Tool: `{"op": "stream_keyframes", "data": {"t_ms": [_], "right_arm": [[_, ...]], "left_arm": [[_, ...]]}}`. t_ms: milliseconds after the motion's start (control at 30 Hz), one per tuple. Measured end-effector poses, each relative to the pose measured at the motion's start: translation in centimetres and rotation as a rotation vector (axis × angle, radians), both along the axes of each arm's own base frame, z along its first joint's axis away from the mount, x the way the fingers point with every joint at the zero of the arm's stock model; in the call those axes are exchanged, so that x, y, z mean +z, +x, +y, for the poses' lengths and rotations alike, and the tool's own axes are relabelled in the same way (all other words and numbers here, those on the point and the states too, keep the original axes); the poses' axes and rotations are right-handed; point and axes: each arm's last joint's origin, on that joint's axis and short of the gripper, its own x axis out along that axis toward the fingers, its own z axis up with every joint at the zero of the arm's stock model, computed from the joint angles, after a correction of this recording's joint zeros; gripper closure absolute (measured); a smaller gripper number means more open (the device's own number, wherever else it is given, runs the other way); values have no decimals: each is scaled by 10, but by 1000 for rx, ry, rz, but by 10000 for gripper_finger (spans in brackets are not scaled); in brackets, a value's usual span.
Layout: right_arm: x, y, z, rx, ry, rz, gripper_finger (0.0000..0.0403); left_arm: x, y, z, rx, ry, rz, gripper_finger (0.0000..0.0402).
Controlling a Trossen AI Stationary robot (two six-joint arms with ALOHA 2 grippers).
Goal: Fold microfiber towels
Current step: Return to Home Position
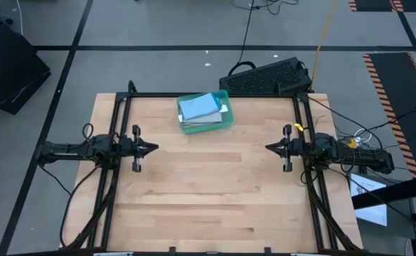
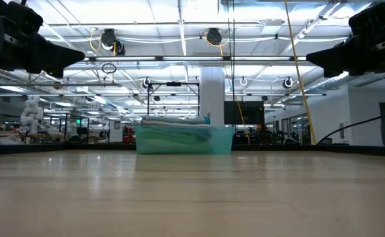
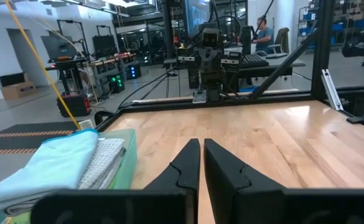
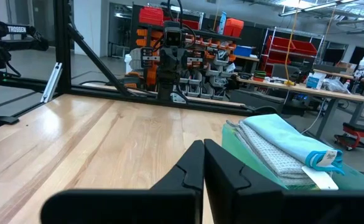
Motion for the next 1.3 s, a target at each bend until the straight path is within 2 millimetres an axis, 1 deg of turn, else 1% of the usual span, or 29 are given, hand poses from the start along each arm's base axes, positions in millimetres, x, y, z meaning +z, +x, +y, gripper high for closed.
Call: {"op": "stream_keyframes", "data": {"t_ms": [1300], "right_arm": [[0, 0, 0, 0, 0, 0, 401]], "left_arm": [[1, 0, 0, 2, -6, -14, 376]]}}
